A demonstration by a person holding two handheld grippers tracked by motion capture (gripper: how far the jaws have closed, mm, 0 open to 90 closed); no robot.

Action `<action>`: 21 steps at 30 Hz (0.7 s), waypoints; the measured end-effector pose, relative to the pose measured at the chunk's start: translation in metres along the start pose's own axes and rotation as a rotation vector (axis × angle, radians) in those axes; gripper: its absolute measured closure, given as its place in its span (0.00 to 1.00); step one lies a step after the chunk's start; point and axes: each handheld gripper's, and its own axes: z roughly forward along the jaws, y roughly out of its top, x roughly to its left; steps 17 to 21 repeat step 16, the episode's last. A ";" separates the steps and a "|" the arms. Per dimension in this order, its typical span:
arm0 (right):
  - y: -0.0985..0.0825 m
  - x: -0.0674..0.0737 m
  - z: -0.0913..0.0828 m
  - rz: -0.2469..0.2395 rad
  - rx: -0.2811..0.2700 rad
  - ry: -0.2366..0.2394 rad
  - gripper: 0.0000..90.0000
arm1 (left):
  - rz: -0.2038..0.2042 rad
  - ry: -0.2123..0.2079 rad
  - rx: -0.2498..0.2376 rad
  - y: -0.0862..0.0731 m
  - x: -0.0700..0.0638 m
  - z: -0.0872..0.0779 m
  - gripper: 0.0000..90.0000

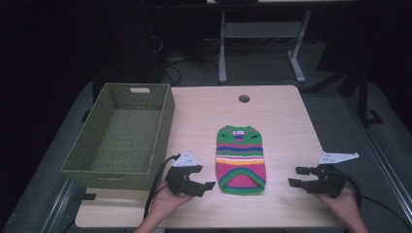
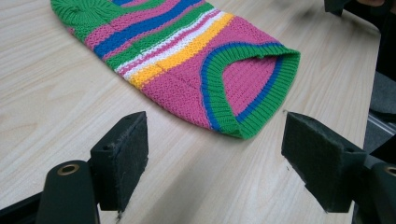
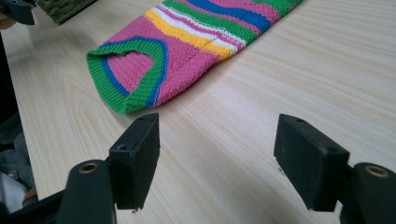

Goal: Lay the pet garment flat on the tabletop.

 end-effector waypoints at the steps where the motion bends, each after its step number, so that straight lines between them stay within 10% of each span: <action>1: -0.002 0.001 -0.001 0.000 0.001 -0.003 0.34 | 0.012 0.003 0.002 -0.001 -0.001 0.000 0.25; 21: -0.023 0.017 -0.015 -0.008 -0.034 -0.034 0.31 | 0.001 0.005 -0.057 -0.021 -0.013 -0.015 0.25</action>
